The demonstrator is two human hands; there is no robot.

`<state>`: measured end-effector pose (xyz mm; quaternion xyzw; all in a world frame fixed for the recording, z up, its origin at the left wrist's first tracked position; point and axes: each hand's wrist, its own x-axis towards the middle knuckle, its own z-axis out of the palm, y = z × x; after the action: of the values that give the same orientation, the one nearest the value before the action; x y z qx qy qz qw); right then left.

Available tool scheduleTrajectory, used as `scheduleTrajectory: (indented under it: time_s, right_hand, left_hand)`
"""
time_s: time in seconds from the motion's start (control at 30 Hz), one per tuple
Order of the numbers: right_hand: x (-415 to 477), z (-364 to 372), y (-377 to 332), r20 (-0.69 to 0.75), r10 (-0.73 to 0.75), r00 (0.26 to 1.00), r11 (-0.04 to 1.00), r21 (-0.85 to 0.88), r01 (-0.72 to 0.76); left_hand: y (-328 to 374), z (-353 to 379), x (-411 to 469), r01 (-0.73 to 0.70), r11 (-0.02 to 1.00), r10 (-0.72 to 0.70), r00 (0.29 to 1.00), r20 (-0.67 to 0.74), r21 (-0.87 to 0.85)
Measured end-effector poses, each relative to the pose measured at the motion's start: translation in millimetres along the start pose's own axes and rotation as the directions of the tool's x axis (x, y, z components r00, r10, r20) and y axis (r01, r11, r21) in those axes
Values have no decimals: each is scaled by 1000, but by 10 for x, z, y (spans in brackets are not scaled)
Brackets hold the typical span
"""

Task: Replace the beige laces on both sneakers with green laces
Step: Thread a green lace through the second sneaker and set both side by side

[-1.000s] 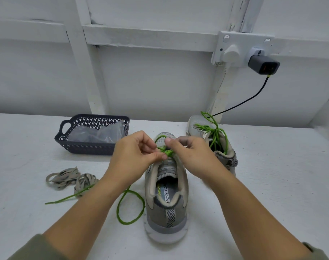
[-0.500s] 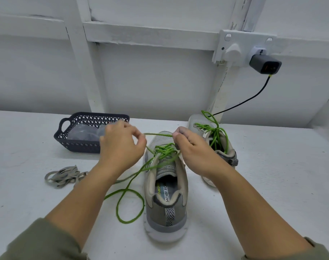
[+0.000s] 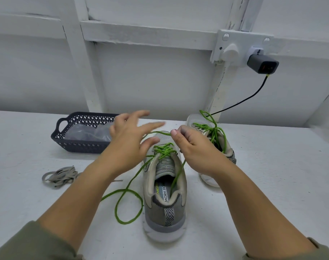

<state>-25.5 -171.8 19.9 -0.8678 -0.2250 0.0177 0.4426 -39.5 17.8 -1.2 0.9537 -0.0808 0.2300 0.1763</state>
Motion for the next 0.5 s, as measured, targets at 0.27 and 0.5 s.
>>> scheduleTrajectory:
  time_s: [0.27,0.5]
  right_hand:
    - [-23,-60,40,-7,2,1000,998,63,-1]
    - [10,-16,74,-1,-9,1000,998,54,9]
  left_hand:
    - [-293,1,-7,279,894,-260,960,-100,350]
    - [-17,58,-61,-90,996,90,995,35,0]
